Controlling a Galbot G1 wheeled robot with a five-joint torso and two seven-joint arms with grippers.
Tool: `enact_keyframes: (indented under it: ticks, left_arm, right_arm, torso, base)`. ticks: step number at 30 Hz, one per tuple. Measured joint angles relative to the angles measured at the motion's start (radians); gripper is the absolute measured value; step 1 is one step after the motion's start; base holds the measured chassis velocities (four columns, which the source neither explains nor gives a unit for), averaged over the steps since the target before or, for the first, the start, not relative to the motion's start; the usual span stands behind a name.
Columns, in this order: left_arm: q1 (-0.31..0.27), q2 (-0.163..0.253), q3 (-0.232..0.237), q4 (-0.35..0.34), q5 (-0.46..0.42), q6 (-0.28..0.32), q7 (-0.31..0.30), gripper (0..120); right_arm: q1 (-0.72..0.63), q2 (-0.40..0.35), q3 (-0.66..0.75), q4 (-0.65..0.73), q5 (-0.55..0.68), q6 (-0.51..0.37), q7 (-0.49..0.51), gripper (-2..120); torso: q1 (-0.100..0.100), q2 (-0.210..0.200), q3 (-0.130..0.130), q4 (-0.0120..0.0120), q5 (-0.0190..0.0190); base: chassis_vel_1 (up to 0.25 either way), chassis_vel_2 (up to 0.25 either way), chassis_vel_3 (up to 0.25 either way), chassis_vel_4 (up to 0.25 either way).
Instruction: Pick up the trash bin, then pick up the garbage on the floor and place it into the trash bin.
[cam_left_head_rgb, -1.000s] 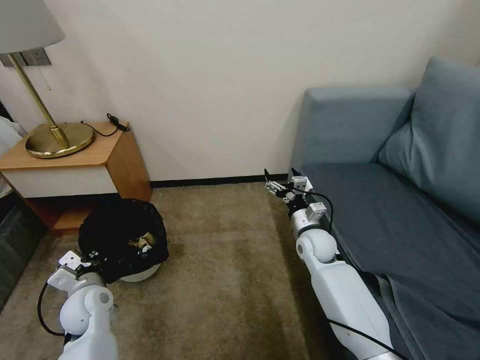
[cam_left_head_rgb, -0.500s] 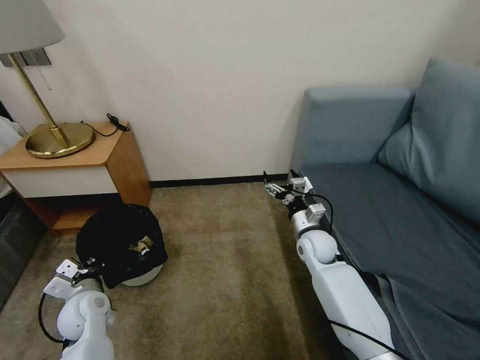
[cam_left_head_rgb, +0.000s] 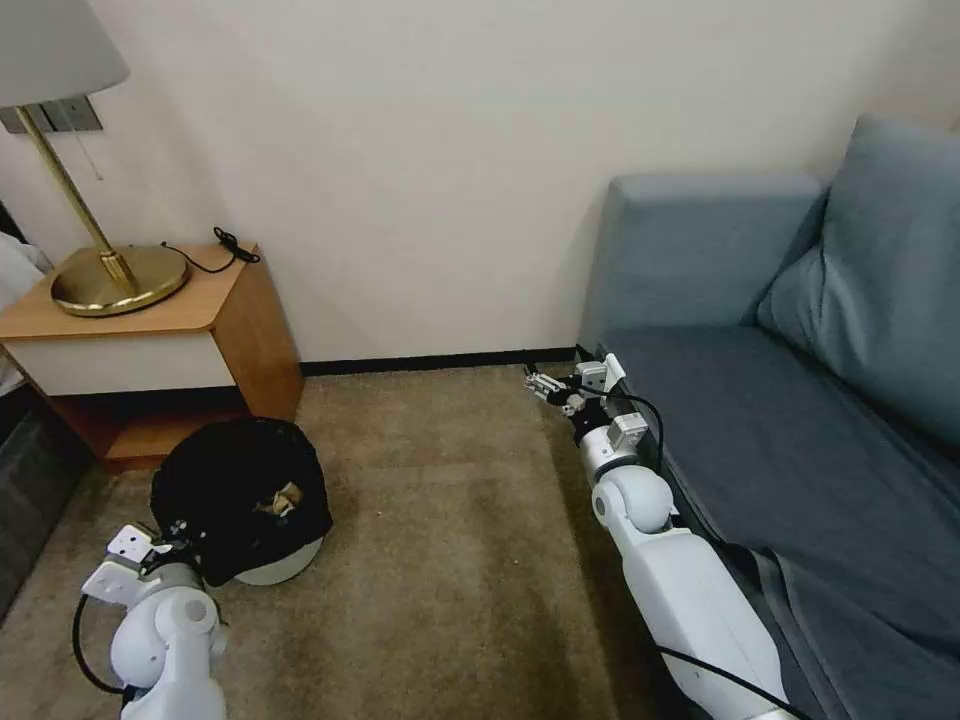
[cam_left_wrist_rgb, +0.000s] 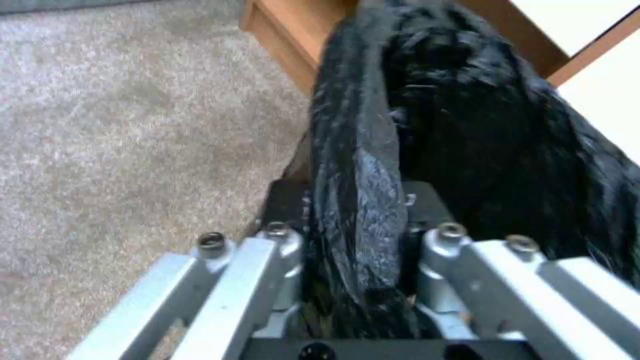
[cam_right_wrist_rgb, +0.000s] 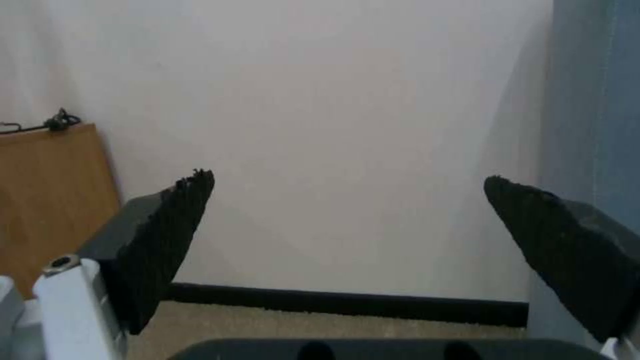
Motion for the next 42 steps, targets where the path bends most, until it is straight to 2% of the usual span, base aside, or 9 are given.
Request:
enact_keyframes:
  ticks: [9,11,18,21,24,25,30,35,42]
  left_arm:
    - [0.001,0.0,-0.001,-0.028,0.001,0.007,0.0,63]
    - [0.008,-0.002,0.001,-0.057,0.012,0.01,0.0,79]
    - [0.022,-0.003,0.001,-0.121,0.052,0.032,0.03,94]
    - [0.021,0.005,0.003,-0.148,0.114,0.045,0.092,100]
    - [0.0,0.044,0.022,-0.151,0.283,0.036,0.384,100]
    - [0.0,0.044,0.022,-0.151,0.283,0.036,0.384,100]
    - [-0.016,0.073,0.048,-0.126,0.439,-0.047,0.621,99]
    - [-0.027,0.082,0.075,-0.106,0.488,-0.113,0.708,99]
    - [-0.043,0.079,0.12,-0.071,0.481,-0.189,0.67,100]
  right_arm:
    - [-0.011,0.001,0.002,-0.004,-0.006,0.005,-0.009,100]
    - [-0.014,0.001,0.007,-0.004,-0.006,0.006,-0.009,100]
    - [-0.021,0.0,0.019,-0.001,-0.003,0.008,-0.009,100]
    - [-0.032,0.0,0.028,0.005,-0.003,0.009,-0.007,100]
    - [-0.067,0.001,0.051,0.038,-0.003,0.009,0.007,100]
    - [-0.067,0.001,0.051,0.038,-0.003,0.009,0.007,100]
    - [-0.117,0.006,0.086,0.096,-0.025,-0.006,0.053,100]
    - [-0.16,0.017,0.115,0.136,-0.059,-0.006,0.081,100]
    - [-0.201,0.032,0.137,0.147,-0.089,0.046,0.102,100]
  torso:
    - [0.0,0.0,0.0,0.0,0.0]
    - [0.0,0.0,0.0,0.0,0.0]
    - [0.0,0.0,0.0,0.0,0.0]
    - [0.0,0.0,0.0,0.0,0.0001]
    - [0.0,0.0,0.0,-0.0001,0.0001]
    - [0.0,0.0,0.0,-0.0001,0.0001]
    - [0.0,0.0,0.0,0.0,0.0]
    - [0.0,0.0,0.0,-0.0001,0.0]
    - [0.0,0.0,0.0,-0.0001,0.0]
  base:
    - [0.0,0.0,0.0,0.0]
    - [0.0,0.0,0.0,0.0]
    - [0.0,0.0,0.0,0.0]
    - [0.0,0.0,0.0,0.0]
    - [0.0,0.0,0.0,0.0]
    - [0.0,0.0,0.0,0.0]
    - [0.0,0.0,0.0,0.0]
    - [0.0,0.0,0.0,0.0]
    - [0.0,0.0,0.0,0.0]
